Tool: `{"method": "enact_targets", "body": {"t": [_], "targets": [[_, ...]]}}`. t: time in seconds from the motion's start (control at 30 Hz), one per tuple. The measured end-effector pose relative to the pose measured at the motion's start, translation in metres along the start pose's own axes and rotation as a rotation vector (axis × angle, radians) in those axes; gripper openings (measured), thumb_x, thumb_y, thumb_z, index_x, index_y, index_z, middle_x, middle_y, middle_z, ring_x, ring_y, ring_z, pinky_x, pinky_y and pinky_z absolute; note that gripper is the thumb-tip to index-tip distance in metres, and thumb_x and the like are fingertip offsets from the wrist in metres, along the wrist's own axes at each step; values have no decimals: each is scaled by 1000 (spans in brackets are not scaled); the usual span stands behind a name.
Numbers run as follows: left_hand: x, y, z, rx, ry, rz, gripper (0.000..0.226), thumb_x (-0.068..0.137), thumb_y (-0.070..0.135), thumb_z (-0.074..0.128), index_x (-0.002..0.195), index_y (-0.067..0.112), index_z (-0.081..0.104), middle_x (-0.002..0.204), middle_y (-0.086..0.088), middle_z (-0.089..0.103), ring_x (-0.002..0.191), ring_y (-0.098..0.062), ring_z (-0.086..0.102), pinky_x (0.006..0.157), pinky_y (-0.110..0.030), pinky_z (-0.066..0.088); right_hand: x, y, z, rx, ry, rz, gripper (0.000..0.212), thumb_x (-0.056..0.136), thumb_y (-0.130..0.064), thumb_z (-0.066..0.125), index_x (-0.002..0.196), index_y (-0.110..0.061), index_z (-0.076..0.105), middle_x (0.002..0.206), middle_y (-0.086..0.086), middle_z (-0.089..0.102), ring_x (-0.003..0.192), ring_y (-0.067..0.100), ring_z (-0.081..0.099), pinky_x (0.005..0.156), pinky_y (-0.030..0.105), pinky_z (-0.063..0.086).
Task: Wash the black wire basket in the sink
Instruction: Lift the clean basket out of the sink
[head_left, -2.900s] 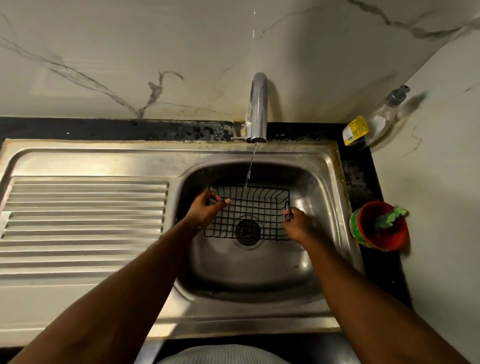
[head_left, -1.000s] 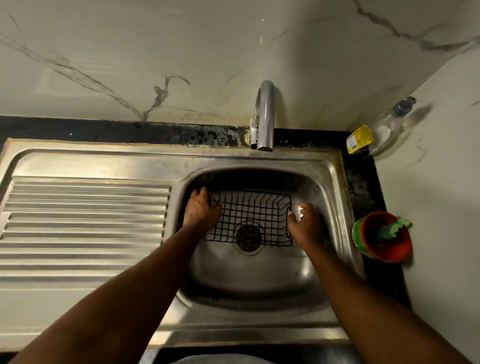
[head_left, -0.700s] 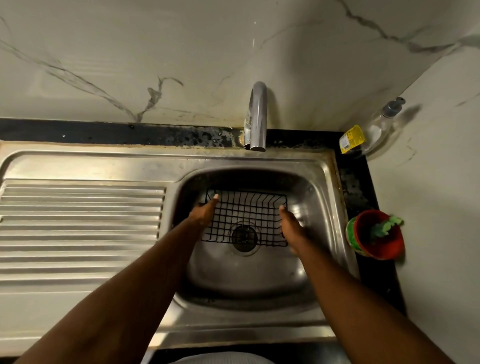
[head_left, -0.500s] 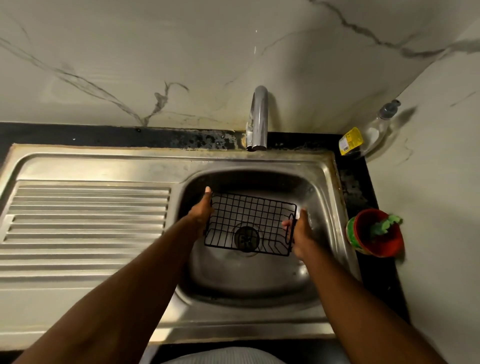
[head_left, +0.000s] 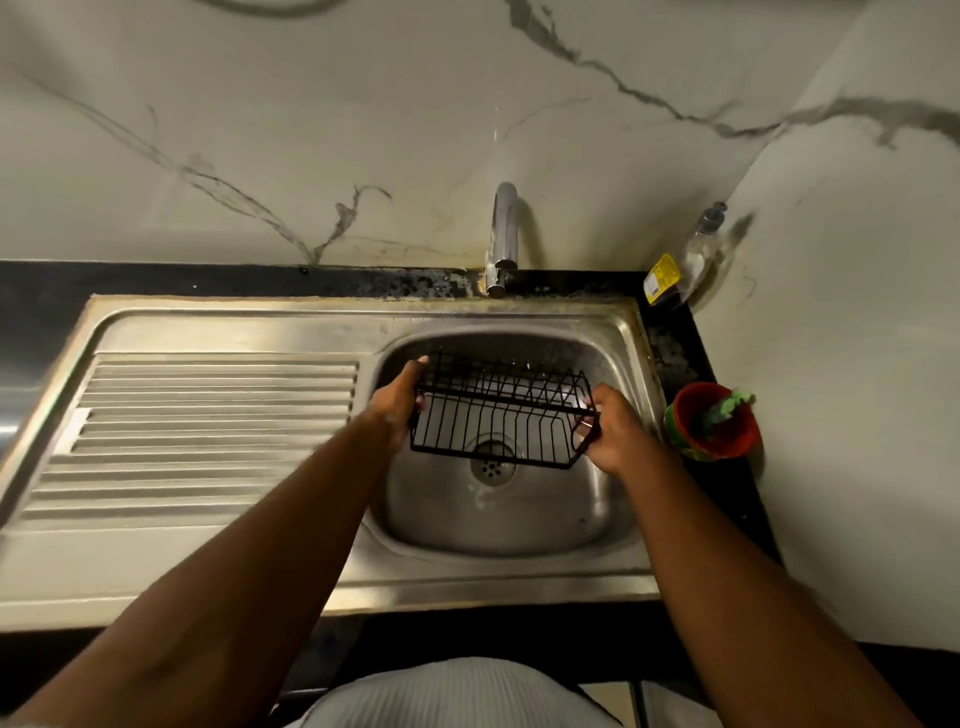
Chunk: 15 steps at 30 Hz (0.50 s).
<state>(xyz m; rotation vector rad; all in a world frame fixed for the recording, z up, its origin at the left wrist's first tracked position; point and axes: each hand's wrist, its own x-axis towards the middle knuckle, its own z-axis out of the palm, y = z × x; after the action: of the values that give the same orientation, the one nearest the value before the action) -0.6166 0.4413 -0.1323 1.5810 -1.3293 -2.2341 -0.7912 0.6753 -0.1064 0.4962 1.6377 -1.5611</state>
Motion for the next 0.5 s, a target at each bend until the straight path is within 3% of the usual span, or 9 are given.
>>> {"method": "enact_targets", "body": {"t": [0.07,0.13,0.2,0.23,0.27,0.3,0.37,0.43,0.5], "targets": [[-20,3,-5,3,-39,121,62,81,62,76,122,15,72,105,-11,74,101,-29,68,87,-43,60,-20,0,-1,71,-79,10,27,95,-19,40,75,-11,55,73,7,60,65,19,53,63,34,43],[-34,8,-9,-11,-99,230,32,95,38,71,111,10,69,102,-10,75,95,-25,71,70,-33,61,-31,0,-7,107,-178,10,38,96,-25,33,83,-10,66,77,10,71,84,27,64,89,42,43],[-45,15,-12,-49,-181,325,9,100,16,64,105,12,57,96,-6,71,87,-19,70,66,-27,60,-33,-1,-16,81,-207,-23,42,95,-39,34,99,-20,72,99,7,72,118,30,57,112,64,24],[-47,19,-15,-84,-206,352,12,102,12,60,111,14,52,97,-5,69,85,-16,68,66,-26,58,-34,-2,-21,76,-217,-54,43,96,-47,36,105,-27,72,108,4,69,124,27,52,113,70,17],[-49,23,-17,-124,-235,341,16,104,15,55,118,16,48,101,-5,68,85,-15,67,67,-28,57,-39,-5,-21,82,-242,-78,46,95,-57,38,110,-31,73,114,3,68,124,26,51,112,72,21],[-49,28,-18,-138,-268,302,23,105,26,49,126,16,49,106,-7,68,90,-17,66,71,-31,55,-41,-7,-23,75,-253,-93,54,92,-69,40,113,-31,74,119,5,70,122,28,56,109,69,31],[-47,35,-17,-47,-337,213,59,100,60,40,136,16,55,124,-11,67,109,-28,64,87,-42,52,-49,-11,-20,44,-256,-129,67,79,-86,50,108,-31,75,127,8,67,116,31,60,97,56,45],[-46,41,-9,146,-354,127,95,78,92,47,145,26,55,145,-13,59,132,-34,55,107,-55,45,-62,-14,-13,-53,-202,-208,56,72,-84,61,92,-33,74,134,5,58,119,29,52,86,46,46],[-42,38,-3,235,-319,38,113,56,98,63,147,31,53,144,-14,57,133,-41,53,100,-61,50,-78,-12,-3,-124,-72,-324,30,83,-64,66,85,-34,69,133,-3,59,123,23,51,94,47,46]]}}
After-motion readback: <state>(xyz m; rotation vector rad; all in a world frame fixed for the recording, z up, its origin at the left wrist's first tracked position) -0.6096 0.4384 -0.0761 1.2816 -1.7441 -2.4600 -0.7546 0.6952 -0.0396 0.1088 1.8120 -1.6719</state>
